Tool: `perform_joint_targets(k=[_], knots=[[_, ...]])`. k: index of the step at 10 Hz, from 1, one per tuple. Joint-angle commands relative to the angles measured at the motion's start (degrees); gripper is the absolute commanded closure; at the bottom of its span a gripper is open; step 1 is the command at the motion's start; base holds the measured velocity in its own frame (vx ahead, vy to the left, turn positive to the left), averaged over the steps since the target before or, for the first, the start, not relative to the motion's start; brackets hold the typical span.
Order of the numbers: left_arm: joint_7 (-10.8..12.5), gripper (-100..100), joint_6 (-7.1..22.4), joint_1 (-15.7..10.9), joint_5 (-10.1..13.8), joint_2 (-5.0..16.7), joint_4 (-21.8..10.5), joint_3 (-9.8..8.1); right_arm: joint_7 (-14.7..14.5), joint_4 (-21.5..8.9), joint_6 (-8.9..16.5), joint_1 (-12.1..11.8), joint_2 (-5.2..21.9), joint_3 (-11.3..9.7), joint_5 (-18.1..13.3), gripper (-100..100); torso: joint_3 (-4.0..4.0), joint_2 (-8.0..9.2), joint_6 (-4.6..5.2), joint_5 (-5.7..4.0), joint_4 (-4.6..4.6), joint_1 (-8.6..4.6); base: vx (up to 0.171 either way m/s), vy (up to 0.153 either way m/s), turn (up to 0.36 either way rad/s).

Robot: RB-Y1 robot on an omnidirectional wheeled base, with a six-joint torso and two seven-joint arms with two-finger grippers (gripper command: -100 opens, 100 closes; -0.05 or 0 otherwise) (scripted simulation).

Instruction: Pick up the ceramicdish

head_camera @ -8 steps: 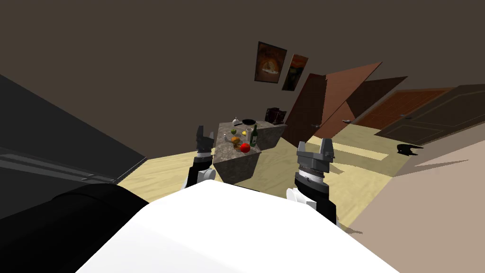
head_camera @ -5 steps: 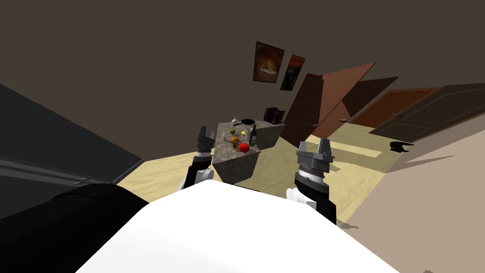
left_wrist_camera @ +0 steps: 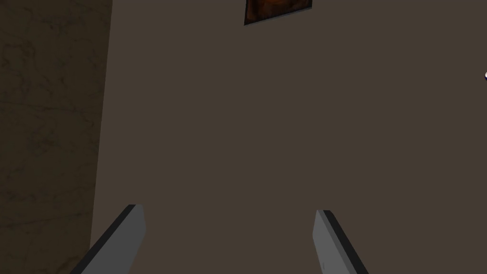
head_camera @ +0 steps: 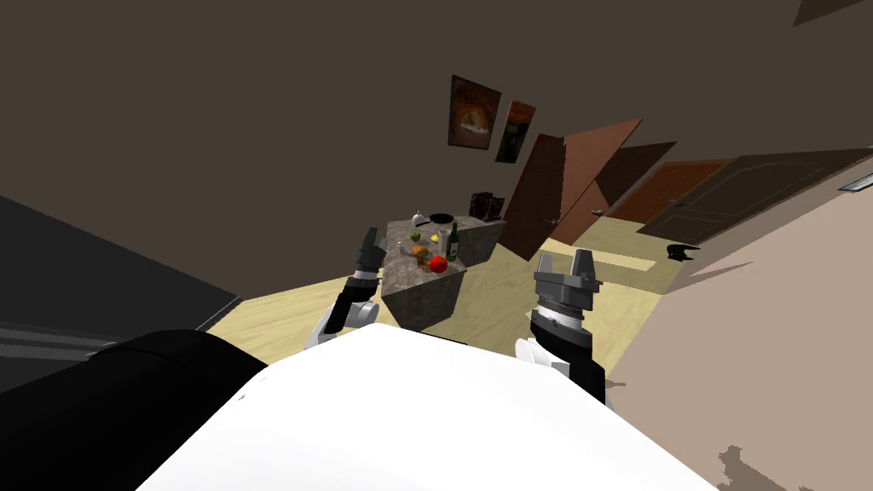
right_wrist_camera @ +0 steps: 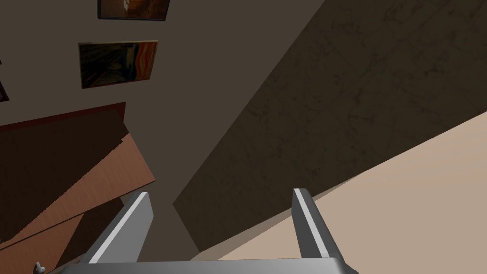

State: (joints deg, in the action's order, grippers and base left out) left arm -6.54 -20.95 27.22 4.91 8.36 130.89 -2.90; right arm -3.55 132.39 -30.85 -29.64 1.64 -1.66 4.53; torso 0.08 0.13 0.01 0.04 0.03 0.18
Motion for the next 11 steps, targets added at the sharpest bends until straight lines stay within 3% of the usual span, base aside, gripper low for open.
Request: perform_joint_targets(k=[1, 11], knots=[[-0.2, -100, 2.3, -0.7, -0.1, 1.5, -0.4, -1.26, 0.0, 0.0, 0.0, 0.0, 0.0, 0.0, 0.0, 0, 0.0, 0.0, 0.0, 0.0, 0.0, 0.0, -0.041, 0.045, -0.134], [-1.6, -100, 17.3, -3.9, -1.1, 8.0, -3.6, -8.7, 0.0, 0.0, 0.0, 0.0, 0.0, 0.0, 0.0, 0, 0.0, -0.01, 0.0, 0.02, 0.0, 0.06, -0.046, 0.058, -0.204]])
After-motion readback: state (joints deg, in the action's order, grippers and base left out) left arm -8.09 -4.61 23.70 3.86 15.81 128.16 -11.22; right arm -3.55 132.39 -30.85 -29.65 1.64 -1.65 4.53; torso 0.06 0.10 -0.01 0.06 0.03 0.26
